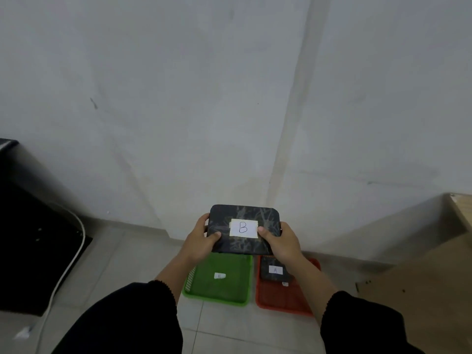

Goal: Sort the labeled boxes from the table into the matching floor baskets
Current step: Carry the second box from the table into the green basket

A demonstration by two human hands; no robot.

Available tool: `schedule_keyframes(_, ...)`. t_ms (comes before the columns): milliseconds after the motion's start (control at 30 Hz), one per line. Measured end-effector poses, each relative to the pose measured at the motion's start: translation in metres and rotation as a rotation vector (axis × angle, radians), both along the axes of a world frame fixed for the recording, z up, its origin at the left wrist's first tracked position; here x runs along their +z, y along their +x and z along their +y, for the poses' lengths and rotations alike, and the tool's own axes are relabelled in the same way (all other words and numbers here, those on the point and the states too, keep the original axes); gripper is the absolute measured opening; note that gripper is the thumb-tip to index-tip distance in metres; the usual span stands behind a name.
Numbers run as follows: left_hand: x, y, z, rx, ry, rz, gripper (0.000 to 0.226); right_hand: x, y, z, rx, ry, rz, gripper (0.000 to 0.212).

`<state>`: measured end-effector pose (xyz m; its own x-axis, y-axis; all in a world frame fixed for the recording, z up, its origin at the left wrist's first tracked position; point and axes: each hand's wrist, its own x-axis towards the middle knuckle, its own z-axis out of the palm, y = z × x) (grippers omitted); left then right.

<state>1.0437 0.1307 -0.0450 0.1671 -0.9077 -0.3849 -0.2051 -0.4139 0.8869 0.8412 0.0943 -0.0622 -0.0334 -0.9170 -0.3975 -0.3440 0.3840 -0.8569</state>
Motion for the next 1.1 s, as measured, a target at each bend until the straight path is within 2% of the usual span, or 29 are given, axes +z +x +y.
schedule_keyframes(300, -0.100, 0.056, -0.056, -0.037, 0.130, 0.019, 0.054, -0.095, 0.047, -0.046, -0.069, 0.137, -0.007, 0.054)
schedule_keyframes(467, -0.192, 0.083, -0.079, -0.063, 0.151, 0.066, 0.049, -0.182, 0.073, -0.064, -0.120, 0.165, -0.005, 0.043)
schedule_keyframes(600, -0.289, 0.103, -0.088, -0.040, 0.140, 0.055, 0.047, -0.278, 0.093, -0.079, -0.104, 0.181, 0.012, 0.051)
schedule_keyframes(733, -0.405, 0.126, -0.095, -0.091, 0.121, -0.072, 0.041, -0.390, 0.109, -0.087, -0.092, 0.187, 0.040, 0.052)
schedule_keyframes(900, -0.536, 0.154, -0.096, -0.040, 0.054, -0.261, 0.048, -0.518, 0.117, -0.089, -0.088, 0.158, 0.034, 0.048)
schedule_keyframes(1100, -0.644, 0.175, -0.105, -0.042, -0.014, -0.401, 0.052, -0.627, 0.126, -0.104, -0.144, 0.119, 0.006, 0.052)
